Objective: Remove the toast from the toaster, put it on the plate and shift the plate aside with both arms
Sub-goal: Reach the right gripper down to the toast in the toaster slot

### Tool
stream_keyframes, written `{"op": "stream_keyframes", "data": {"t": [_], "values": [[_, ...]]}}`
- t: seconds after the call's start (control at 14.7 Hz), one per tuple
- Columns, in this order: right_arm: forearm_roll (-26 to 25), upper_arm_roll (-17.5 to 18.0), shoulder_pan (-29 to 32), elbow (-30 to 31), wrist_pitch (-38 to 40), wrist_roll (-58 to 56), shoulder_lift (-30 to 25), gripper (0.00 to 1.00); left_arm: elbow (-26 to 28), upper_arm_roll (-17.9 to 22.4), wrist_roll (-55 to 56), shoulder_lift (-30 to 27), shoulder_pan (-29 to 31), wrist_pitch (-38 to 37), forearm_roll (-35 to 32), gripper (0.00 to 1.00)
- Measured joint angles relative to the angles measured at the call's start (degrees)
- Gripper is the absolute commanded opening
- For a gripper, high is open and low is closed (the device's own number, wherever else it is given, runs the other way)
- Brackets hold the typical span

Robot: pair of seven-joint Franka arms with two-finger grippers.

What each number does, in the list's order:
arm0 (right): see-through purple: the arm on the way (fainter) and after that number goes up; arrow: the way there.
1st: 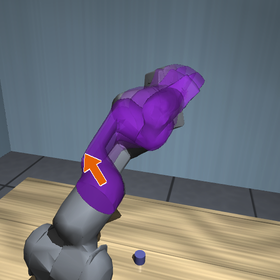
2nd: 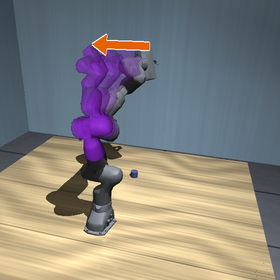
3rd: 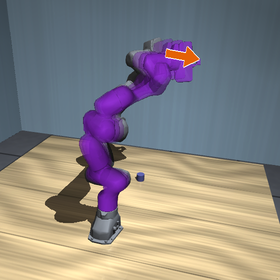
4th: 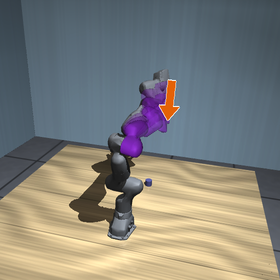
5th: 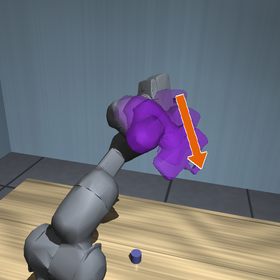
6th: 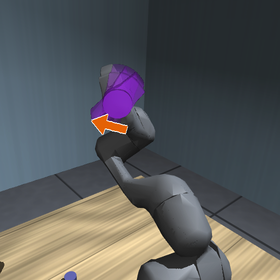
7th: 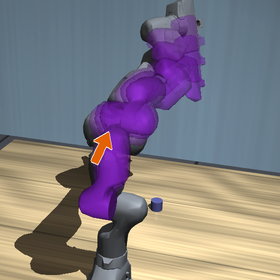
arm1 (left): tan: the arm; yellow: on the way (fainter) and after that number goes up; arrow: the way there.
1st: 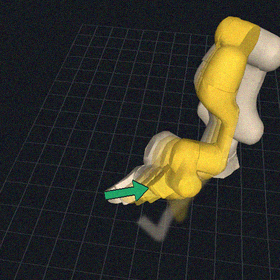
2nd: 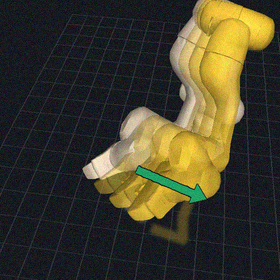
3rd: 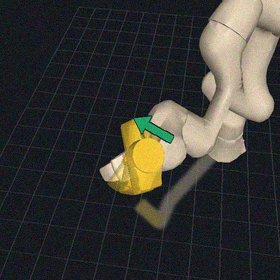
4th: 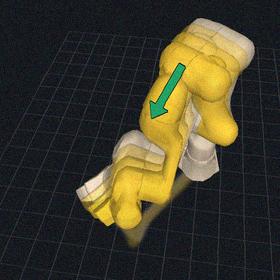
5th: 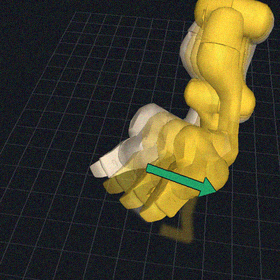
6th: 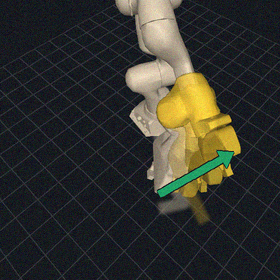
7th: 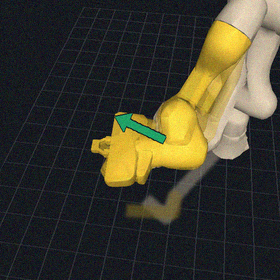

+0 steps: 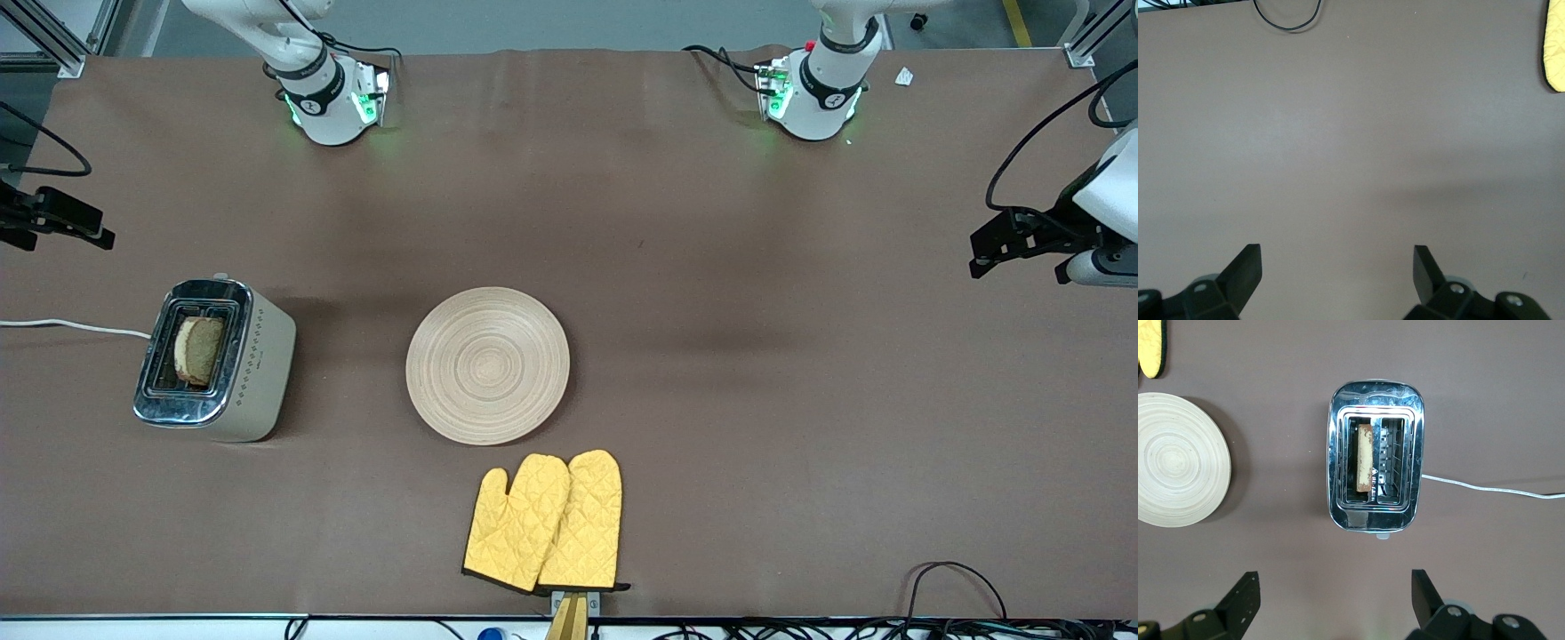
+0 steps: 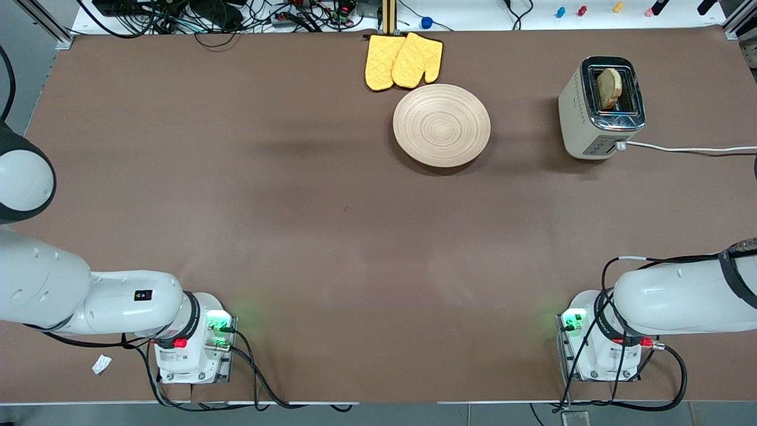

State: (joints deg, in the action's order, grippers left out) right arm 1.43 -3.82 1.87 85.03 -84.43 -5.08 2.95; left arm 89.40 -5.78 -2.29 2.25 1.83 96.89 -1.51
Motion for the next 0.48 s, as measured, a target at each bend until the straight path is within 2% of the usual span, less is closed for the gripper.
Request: {"op": "stream_keyframes", "data": {"t": [0.48], "values": [[-0.6,0.0,0.0,0.8,-0.1,-1.0,0.0,1.00,0.0,0.0,0.0,0.0,0.0,0.0,0.0,1.00]]}}
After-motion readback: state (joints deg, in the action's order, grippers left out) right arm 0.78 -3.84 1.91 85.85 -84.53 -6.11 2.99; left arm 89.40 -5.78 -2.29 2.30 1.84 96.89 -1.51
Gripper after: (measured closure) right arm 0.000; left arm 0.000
